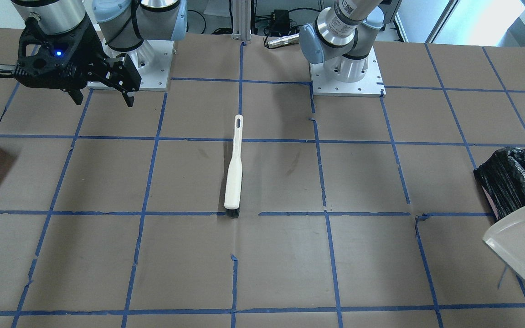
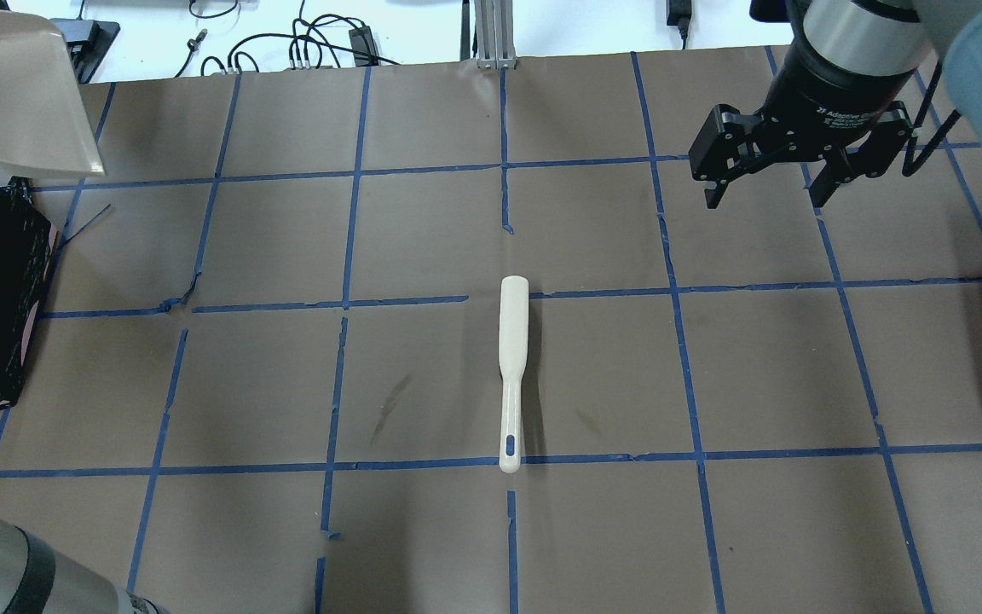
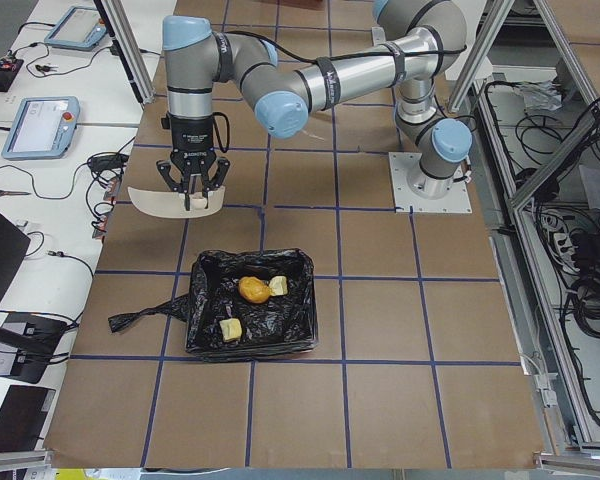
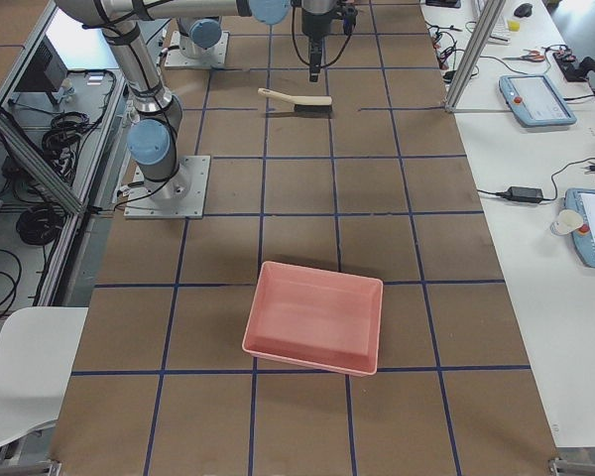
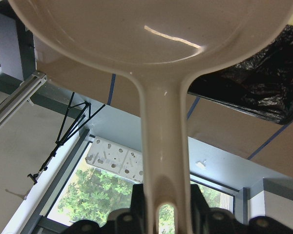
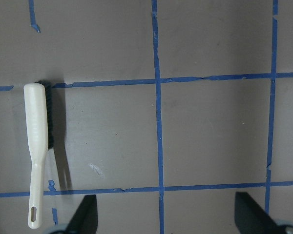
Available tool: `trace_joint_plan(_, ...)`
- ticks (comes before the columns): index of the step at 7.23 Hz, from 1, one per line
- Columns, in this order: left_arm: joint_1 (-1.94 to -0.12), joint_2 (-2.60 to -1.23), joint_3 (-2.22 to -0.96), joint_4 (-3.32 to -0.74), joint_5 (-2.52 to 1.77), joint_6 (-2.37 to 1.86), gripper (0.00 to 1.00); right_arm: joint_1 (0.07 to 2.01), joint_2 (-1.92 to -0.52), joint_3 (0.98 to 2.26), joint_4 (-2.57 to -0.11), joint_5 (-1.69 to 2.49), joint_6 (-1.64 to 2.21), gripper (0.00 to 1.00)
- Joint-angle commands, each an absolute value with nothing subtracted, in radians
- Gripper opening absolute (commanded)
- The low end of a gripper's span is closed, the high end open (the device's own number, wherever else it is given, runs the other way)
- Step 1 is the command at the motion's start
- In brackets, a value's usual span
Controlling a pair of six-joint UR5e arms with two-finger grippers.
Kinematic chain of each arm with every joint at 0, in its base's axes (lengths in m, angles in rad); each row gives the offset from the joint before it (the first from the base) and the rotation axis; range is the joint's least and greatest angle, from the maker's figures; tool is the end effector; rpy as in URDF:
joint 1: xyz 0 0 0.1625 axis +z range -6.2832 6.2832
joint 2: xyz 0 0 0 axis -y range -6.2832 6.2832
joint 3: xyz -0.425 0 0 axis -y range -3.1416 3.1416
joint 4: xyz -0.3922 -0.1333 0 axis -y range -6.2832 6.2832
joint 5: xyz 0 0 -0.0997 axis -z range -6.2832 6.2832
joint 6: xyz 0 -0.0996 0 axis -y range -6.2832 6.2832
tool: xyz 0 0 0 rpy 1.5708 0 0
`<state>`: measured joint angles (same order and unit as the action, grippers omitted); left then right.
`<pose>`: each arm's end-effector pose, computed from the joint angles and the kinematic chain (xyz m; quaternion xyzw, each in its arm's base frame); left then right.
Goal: Sweep and dump trash in nearest bin
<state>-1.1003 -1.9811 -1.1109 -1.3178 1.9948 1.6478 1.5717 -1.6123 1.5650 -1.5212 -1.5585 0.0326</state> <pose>0.2275 -0.6511 0.5147 0.5102 0.8214 0.1092 0.2303 0.1350 -0.4735 0.5059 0.0159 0.9999 0.0012 0.0061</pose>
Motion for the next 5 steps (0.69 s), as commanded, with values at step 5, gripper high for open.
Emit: trace_joint_plan(5, -1.250, -1.983, -1.218, -1.405, 1.772, 1.148, 0.00, 1.575, -1.612, 1.571, -1.520, -1.559, 0.035, 1.00)
